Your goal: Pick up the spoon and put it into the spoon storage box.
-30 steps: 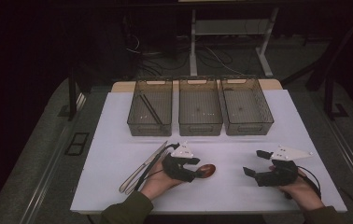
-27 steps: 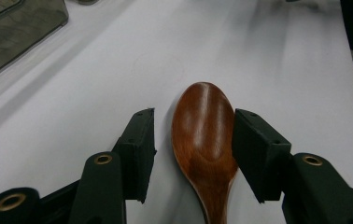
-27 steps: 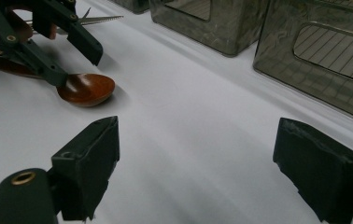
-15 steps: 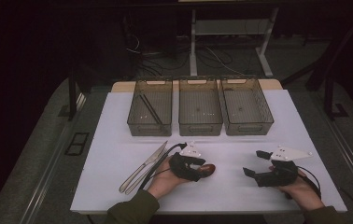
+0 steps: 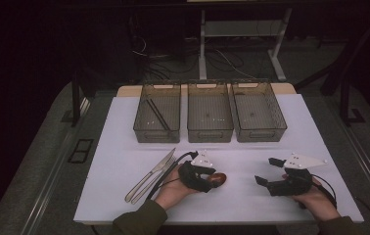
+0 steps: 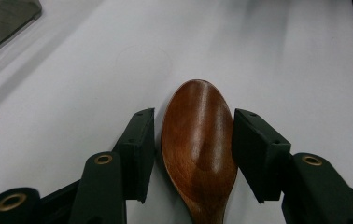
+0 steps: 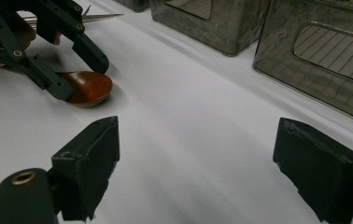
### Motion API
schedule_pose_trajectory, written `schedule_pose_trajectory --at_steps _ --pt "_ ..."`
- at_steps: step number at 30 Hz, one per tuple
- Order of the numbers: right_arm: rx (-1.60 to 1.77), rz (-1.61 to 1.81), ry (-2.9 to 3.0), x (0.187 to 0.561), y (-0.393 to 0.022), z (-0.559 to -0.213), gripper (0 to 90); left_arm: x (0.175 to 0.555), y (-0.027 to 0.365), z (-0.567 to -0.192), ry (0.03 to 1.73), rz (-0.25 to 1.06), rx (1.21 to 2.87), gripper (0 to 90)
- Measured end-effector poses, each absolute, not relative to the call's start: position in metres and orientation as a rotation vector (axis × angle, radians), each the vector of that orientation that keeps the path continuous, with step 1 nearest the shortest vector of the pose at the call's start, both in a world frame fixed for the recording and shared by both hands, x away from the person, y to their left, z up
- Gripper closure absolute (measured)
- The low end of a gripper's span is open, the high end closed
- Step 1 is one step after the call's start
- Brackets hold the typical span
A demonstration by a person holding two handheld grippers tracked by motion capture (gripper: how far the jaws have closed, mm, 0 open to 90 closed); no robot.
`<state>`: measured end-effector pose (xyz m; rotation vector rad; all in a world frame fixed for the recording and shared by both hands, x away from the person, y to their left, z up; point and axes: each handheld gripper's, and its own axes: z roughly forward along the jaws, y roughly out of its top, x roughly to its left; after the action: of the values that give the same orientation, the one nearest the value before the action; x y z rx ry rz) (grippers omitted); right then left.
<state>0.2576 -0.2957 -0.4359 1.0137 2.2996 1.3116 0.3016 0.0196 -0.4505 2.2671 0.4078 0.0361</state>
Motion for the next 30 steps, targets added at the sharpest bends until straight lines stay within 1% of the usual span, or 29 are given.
schedule_pose_trajectory --at_steps 9,10,11,13,14,30 --pt "1.011 1.311 2.297 0.258 -0.296 -0.436 14.0 0.297 0.014 -0.449 0.365 0.035 2.310 49.6" --pt "1.010 1.310 2.298 0.258 -0.296 -0.436 14.0 0.295 0.012 -0.450 0.365 0.043 2.319 49.9" --pt "1.010 1.310 2.298 0.258 -0.296 -0.436 14.0 0.295 0.012 -0.449 0.321 0.069 2.358 49.7" --pt "1.009 1.310 2.297 0.258 -0.296 -0.436 14.0 0.295 0.010 -0.449 0.318 0.085 2.349 49.6" --pt "1.009 1.310 2.296 0.258 -0.296 -0.436 14.0 0.296 0.011 -0.448 0.291 0.092 2.376 49.8" --pt "1.008 1.307 2.295 0.258 -0.296 -0.436 14.0 0.290 0.006 -0.444 0.286 0.112 2.418 50.8"
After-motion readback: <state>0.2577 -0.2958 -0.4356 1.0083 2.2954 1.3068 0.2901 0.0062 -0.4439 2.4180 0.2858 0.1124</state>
